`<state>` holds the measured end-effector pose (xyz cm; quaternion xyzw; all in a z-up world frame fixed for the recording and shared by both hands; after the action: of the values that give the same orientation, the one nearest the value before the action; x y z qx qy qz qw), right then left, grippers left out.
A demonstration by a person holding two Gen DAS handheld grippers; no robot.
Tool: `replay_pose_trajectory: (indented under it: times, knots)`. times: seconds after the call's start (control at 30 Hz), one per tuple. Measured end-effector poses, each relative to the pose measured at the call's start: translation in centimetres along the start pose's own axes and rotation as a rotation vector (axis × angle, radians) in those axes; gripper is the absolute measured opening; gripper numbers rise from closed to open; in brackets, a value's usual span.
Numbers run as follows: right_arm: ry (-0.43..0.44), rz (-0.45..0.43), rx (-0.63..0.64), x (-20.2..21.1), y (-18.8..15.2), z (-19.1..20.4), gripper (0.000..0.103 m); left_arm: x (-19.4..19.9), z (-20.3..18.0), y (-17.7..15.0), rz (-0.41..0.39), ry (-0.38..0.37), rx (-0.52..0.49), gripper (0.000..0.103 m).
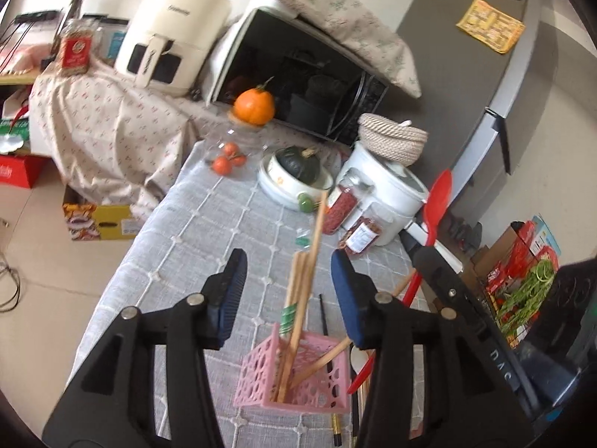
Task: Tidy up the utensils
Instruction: 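Drop the wooden chopstick and red spoon into the pink basket, opening both tools, then close the left tool on a black chopstick beside the white spoon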
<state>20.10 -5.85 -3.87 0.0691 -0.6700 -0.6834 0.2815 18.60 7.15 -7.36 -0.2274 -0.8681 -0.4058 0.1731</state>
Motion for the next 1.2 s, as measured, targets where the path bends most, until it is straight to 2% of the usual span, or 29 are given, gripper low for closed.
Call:
replay_pose_trajectory:
  times: [0.1, 0.23, 0.53, 0.73, 0.8, 0.83, 0.93, 1.0, 1.03, 1.07, 1.13, 1.2]
  knots:
    - [0.005, 0.005, 0.031, -0.4, -0.5, 0.7, 0.008, -0.7, 1.3, -0.6, 0.042, 0.082, 0.007, 0.057]
    - [0.018, 0.029, 0.036, -1.1, -1.4, 0.8, 0.008, -1.0, 1.7, -1.0, 0.057, 0.112, -0.023, 0.059]
    - [-0.011, 0.054, 0.051, -1.8, -2.5, 0.6, 0.008, -0.6, 2.1, -1.2, 0.065, 0.109, -0.02, 0.059]
    - [0.028, 0.173, 0.077, -3.3, -4.1, 1.5, 0.008, -0.6, 2.3, -1.2, 0.077, 0.104, -0.006, 0.059]
    - [0.043, 0.231, 0.064, -3.3, -4.1, 1.2, 0.012, -0.4, 2.1, -1.2, 0.082, 0.098, 0.002, 0.059]
    - [0.043, 0.239, 0.05, -3.1, -3.9, 0.9, 0.017, -0.2, 1.9, -1.3, 0.085, 0.089, 0.002, 0.059]
    - [0.048, 0.212, -0.011, -1.3, -2.0, -0.9, 0.025, 0.4, 0.5, -1.8, 0.084, 0.068, -0.037, 0.059]
    - [0.031, 0.206, -0.034, 0.2, -0.8, -2.3, 0.038, 0.5, -0.8, -2.6, 0.086, 0.079, -0.092, 0.059]
    - [0.005, 0.211, -0.041, 1.1, -0.2, -3.3, 0.052, 0.6, -1.5, -3.2, 0.094, 0.087, -0.124, 0.059]
    - [-0.026, 0.224, -0.04, 1.9, 0.2, -4.3, 0.057, 0.5, -2.3, -4.0, 0.108, 0.089, -0.153, 0.059]
    - [-0.051, 0.264, -0.036, 3.0, 0.4, -6.0, 0.057, 0.2, -3.6, -5.5, 0.138, 0.094, -0.204, 0.06]
    - [-0.092, 0.339, -0.041, 3.9, -0.5, -8.2, 0.057, -0.2, -4.9, -7.3, 0.176, 0.108, -0.257, 0.06]
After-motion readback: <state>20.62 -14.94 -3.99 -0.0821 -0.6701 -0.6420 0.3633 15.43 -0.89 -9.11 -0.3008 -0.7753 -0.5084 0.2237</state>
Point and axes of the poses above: each gripper's, at about its wrist camera, not at the fingertips, and x roughly against the way its jaws point, z to its left, y to its top, the point moved 8 cm from there along -x, roughly the way its jaws point, and after that the axes turned 12 degrees about x, right-handed, at the moved point
